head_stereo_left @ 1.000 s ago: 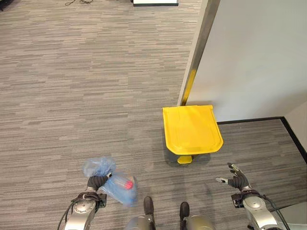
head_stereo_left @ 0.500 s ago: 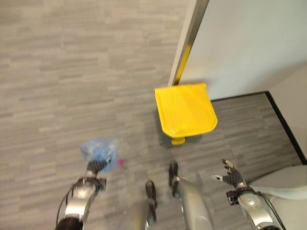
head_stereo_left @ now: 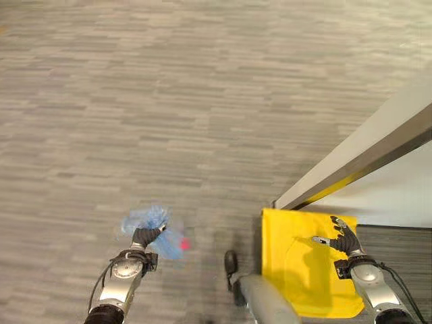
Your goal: Gather garbage on tea table into small bin, then transfer packed bag to large trash can.
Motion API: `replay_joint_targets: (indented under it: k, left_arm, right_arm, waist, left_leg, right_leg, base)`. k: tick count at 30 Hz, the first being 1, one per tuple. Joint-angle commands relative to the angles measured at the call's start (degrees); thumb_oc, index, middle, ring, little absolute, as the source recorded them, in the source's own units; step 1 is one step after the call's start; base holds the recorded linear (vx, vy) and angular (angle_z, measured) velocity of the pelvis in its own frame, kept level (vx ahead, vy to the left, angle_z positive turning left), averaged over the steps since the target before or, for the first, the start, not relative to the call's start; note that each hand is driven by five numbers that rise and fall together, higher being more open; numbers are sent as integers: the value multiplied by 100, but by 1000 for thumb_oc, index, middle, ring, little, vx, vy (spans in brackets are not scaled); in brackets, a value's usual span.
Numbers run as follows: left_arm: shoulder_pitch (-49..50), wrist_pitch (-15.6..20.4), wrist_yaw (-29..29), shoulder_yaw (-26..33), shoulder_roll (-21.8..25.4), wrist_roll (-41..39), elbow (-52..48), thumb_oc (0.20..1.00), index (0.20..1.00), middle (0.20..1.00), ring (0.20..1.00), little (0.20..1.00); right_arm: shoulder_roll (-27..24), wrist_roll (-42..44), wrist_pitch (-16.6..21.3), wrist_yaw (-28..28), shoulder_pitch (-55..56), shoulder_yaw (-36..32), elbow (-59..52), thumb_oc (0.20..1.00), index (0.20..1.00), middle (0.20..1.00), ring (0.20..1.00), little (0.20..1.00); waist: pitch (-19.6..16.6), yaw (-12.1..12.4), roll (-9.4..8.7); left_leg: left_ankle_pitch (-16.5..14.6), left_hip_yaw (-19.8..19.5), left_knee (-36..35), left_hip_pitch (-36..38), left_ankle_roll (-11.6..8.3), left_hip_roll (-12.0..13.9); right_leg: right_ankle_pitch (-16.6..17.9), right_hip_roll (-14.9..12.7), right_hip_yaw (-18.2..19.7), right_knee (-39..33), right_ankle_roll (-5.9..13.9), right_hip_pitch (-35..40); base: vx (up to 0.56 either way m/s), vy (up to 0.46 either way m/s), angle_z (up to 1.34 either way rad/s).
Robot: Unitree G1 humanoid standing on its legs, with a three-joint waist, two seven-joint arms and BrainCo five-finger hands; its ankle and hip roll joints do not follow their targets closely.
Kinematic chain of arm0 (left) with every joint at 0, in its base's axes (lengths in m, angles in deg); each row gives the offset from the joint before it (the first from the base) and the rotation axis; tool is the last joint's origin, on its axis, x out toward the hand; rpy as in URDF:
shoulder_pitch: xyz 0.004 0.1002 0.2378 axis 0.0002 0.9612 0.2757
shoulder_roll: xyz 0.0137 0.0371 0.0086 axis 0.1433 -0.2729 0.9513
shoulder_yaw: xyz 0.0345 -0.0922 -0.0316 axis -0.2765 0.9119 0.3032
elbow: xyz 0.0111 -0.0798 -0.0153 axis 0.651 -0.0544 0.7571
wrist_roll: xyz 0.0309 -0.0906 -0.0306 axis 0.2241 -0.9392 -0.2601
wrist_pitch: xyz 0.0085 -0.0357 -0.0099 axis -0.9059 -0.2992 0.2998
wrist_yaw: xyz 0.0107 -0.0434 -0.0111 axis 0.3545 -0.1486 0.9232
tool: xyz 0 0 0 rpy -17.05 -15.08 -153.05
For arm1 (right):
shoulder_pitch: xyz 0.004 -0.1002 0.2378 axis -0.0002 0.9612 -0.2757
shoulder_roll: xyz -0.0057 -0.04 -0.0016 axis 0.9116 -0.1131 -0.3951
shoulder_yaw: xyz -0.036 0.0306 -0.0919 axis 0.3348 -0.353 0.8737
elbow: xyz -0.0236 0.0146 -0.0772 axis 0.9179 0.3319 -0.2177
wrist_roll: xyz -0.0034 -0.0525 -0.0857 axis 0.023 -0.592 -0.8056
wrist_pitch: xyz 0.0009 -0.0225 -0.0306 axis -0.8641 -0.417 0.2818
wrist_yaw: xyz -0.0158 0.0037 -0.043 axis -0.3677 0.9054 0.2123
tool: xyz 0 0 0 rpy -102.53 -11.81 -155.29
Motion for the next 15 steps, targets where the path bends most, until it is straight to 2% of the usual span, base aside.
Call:
replay_joint_targets:
  k: [1, 2, 3, 6, 7, 9, 10, 11, 12, 13, 14, 15]
  left_arm:
    - [-75, 281, 14, 153, 25, -110, -230, 200, 200, 200, 200, 200]
    - [-63, 267, 1, 157, 44, -93, -238, 200, 200, 200, 200, 200]
    - [22, 260, 1, 246, 86, -46, -284, 200, 200, 200, 200, 200]
    - [101, 240, -11, 295, 112, 0, -309, 200, 200, 200, 200, 200]
    - [159, 227, -25, 325, 147, 82, -283, 200, 200, 200, 200, 200]
    - [162, 238, -22, 330, 158, 99, -278, 200, 200, 200, 200, 200]
    - [155, 241, -24, 333, 159, 94, -268, 200, 200, 200, 200, 200]
    - [139, 243, -17, 300, 154, 70, -270, 200, 200, 200, 200, 200]
    - [139, 242, -17, 302, 159, 70, -270, 200, 200, 200, 200, 200]
    - [214, 233, -31, 292, 163, 34, -326, 200, 200, 200, 200, 200]
    - [253, 217, -29, 293, 192, 27, -340, 200, 200, 200, 200, 200]
    - [266, 198, -29, 307, 230, 46, -353, 200, 200, 200, 200, 200]
  right_arm:
    - [-128, 95, 27, 25, 249, 45, -18, 1000, 1000, 1000, 1000, 1000]
    - [-91, 70, -1, 10, 240, 57, -20, 1000, 1000, 1000, 1000, 1000]
    - [15, -12, -41, -42, 226, 125, 1, 1000, 1000, 1000, 1000, 1000]
    - [87, -77, -71, -60, 181, 176, 23, 1000, 1000, 1000, 1000, 1000]
    - [165, -129, -92, -101, 153, 216, 62, 1000, 1000, 1000, 1000, 1000]
    - [226, -186, -105, -140, 154, 254, 100, 1000, 1000, 1000, 1000, 1000]
    - [251, -186, -103, -149, 159, 263, 128, 1000, 1000, 1000, 1000, 1000]
    - [266, -155, -93, -150, 187, 293, 176, 1000, 1000, 1000, 1000, 1000]
    - [271, -155, -93, -150, 185, 294, 176, 1000, 1000, 1000, 1000, 1000]
    - [269, -132, -49, -163, 241, 312, 166, 1000, 1000, 1000, 1000, 1000]
    - [263, -125, -38, -149, 278, 304, 162, 1000, 1000, 1000, 1000, 1000]
    - [276, -108, -19, -153, 300, 286, 151, 1000, 1000, 1000, 1000, 1000]
  waist:
    - [0, -30, 157]
    - [1, -4, 109]
    - [12, 63, -42]
    - [50, 145, -149]
    - [98, 219, -254]
    - [201, 236, -303]
    - [219, 238, -298]
    - [256, 300, -202]
    - [245, 292, -226]
    - [202, 410, -77]
    - [105, 497, 30]
    - [61, 557, 78]
  left_leg:
    - [-53, -36, -208, 743, 81, 159]
    - [-94, -59, -221, 765, 125, 109]
    - [-206, -63, -290, 848, 230, -29]
    - [-211, 22, -283, 901, 292, -117]
    - [-194, 114, -207, 861, 359, -219]
    - [-47, 133, -147, 699, 427, -281]
    - [27, 132, -159, 634, 442, -278]
    - [269, 145, -288, 510, 438, -211]
    - [299, 144, -305, 497, 439, -234]
    - [552, 166, -573, 406, 454, -59]
    - [796, 151, -802, 312, 448, 119]
    - [859, 146, -870, 262, 434, 210]
  right_leg:
    - [340, -738, -212, -371, 1253, -838]
    - [384, -737, -187, -435, 1282, -818]
    - [489, -721, -162, -631, 1361, -744]
    - [598, -718, -176, -841, 1460, -640]
    - [734, -724, -267, -1088, 1596, -570]
    - [830, -729, -215, -1035, 1751, -576]
    - [771, -736, -153, -930, 1760, -589]
    - [464, -668, -36, -524, 1593, -435]
    - [475, -689, -29, -527, 1594, -453]
    - [-19, -617, -32, 351, 1364, -319]
    - [-476, -590, 131, 1035, 1239, -62]
    - [-564, -657, 185, 1344, 1224, 37]
  base:
    - [-113, 61, -79]
    - [-152, 78, -102]
    - [-127, 62, -82]
    - [-131, 52, -53]
    - [-171, 30, -74]
    - [-244, 13, -63]
    - [-331, -3, -46]
    - [-247, -2, -1]
    - [-333, -23, -2]
    - [-250, -105, -13]
    - [-279, -161, -21]
    - [-154, -189, -34]
